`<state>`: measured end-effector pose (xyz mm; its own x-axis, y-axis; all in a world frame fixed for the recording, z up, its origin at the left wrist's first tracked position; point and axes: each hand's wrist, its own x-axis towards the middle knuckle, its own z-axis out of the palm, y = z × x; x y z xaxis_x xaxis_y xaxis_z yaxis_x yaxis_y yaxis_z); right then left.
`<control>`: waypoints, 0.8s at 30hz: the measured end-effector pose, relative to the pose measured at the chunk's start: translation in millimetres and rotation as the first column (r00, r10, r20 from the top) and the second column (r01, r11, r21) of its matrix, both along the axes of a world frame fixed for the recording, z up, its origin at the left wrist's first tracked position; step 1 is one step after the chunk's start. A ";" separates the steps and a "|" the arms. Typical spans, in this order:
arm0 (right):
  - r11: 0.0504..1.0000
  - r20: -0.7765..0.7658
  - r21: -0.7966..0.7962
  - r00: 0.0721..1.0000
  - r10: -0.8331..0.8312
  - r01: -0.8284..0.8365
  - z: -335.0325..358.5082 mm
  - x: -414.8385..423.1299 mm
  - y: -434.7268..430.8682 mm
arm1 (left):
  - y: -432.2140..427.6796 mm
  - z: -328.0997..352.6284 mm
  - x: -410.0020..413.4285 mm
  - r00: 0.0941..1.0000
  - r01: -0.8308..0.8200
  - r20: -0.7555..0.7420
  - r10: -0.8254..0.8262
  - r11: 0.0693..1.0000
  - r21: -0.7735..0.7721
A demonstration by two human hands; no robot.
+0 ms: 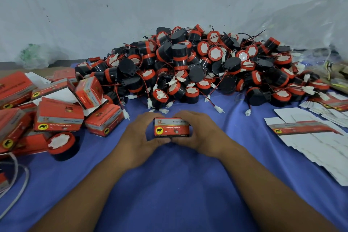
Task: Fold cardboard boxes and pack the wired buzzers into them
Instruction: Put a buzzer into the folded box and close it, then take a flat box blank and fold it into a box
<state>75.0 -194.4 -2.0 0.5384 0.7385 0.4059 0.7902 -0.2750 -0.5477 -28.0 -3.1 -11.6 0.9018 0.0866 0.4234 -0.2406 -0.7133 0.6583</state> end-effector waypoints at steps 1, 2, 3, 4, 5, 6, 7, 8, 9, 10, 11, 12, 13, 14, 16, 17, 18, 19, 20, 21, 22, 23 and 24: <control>1.000 -0.003 0.018 1.000 0.009 -0.009 1.2 -0.5 0.1 | -0.4 1.0 1.0 1.000 0.002 0.015 -0.002 1.000 -0.013; 0.999 0.004 0.040 1.000 0.011 -0.011 2.0 -0.7 0.5 | -1.4 1.9 2.0 0.999 0.001 0.034 0.000 0.999 -0.038; 0.998 0.017 0.062 1.000 0.006 -0.007 2.8 -0.4 1.0 | -2.7 2.8 2.5 0.999 -0.008 0.052 0.011 0.998 -0.058; 0.997 0.028 0.081 1.000 -0.002 0.000 4.1 -0.8 2.1 | -4.0 3.5 3.0 0.997 -0.022 0.070 0.027 0.997 -0.074; 0.995 0.027 0.098 1.000 -0.015 0.012 5.3 -2.2 3.4 | -5.4 4.4 2.7 0.995 -0.035 0.088 0.043 0.994 -0.099; 0.993 0.011 0.114 0.999 -0.035 0.034 6.0 -3.9 4.7 | -6.7 6.1 1.9 0.992 -0.044 0.111 0.059 0.990 -0.136; 0.989 -0.024 0.127 0.997 -0.068 0.071 5.5 -5.4 6.2 | -8.4 8.5 1.1 0.987 -0.051 0.141 0.077 0.982 -0.181; 0.986 -0.087 0.127 0.991 -0.102 0.112 5.2 -7.3 8.0 | -9.5 11.0 1.0 0.980 -0.044 0.176 0.088 0.970 -0.239; 0.984 -0.187 0.126 0.977 -0.098 0.123 5.1 -9.8 9.2 | -10.9 12.7 1.2 0.975 -0.015 0.207 0.083 0.950 -0.310; 0.983 -0.304 0.159 0.952 -0.037 0.088 5.3 -12.8 10.3 | -12.4 13.5 1.2 0.972 0.037 0.227 0.057 0.921 -0.388; 0.976 -0.400 0.218 0.914 0.069 0.022 4.6 -15.1 11.3 | -14.2 13.9 0.5 0.975 0.081 0.221 0.020 0.894 -0.441; 0.963 -0.450 0.267 0.878 0.163 -0.041 3.4 -16.2 11.9 | -16.1 13.1 -0.3 0.982 0.104 0.187 -0.021 0.889 -0.446; 0.954 -0.481 0.287 0.849 0.220 -0.084 1.1 -16.2 11.6 | -16.9 10.9 -0.9 0.989 0.098 0.137 -0.047 0.913 -0.397; 0.955 -0.508 0.280 0.828 0.235 -0.100 -0.4 -16.2 10.5 | -15.7 6.8 -0.5 0.995 0.068 0.088 -0.042 0.946 -0.318; 0.967 -0.549 0.242 0.809 0.209 -0.086 2.3 -15.0 6.9 | -12.0 3.6 -1.2 0.999 0.001 0.046 0.009 0.979 -0.205; 0.976 -0.504 0.205 0.847 0.167 -0.070 2.8 -12.0 4.5 | -10.4 3.4 -1.8 0.998 -0.029 0.043 0.036 0.986 -0.163; 0.987 -0.409 0.155 0.906 0.110 -0.049 3.5 -9.6 2.0 | -8.5 3.9 -2.5 0.996 -0.064 0.063 0.070 0.994 -0.087; 0.991 -0.325 0.132 0.943 0.075 -0.034 3.7 -7.5 0.5 | -7.3 5.2 -3.1 0.990 -0.111 0.090 0.108 0.993 0.029; 0.990 -0.268 0.140 0.961 0.065 -0.028 3.9 -6.5 0.1 | -4.7 5.4 -2.7 0.984 -0.142 0.130 0.124 0.979 0.144; 0.985 -0.250 0.169 0.966 0.068 -0.026 3.6 -6.1 0.3 | -2.1 7.0 -2.7 0.980 -0.161 0.151 0.129 0.960 0.228; 0.982 -0.234 0.189 0.970 0.066 -0.021 3.1 -6.0 0.7 | -2.4 8.2 -2.4 0.977 -0.172 0.171 0.126 0.941 0.292; 0.981 -0.220 0.195 0.974 0.055 -0.012 3.0 -6.4 1.7 | -6.7 10.3 -3.4 0.973 -0.192 0.194 0.128 0.912 0.363; 0.983 -0.196 0.185 0.980 0.040 -0.003 2.8 -7.2 2.8 | -11.0 13.2 -5.1 0.955 -0.252 0.255 0.149 0.859 0.444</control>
<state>67.8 -191.7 0.7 0.6065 0.6739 0.4219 0.6653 -0.1396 -0.7334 -33.2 -14.2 1.6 0.7748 0.0013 0.6322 -0.1507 -0.9708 0.1867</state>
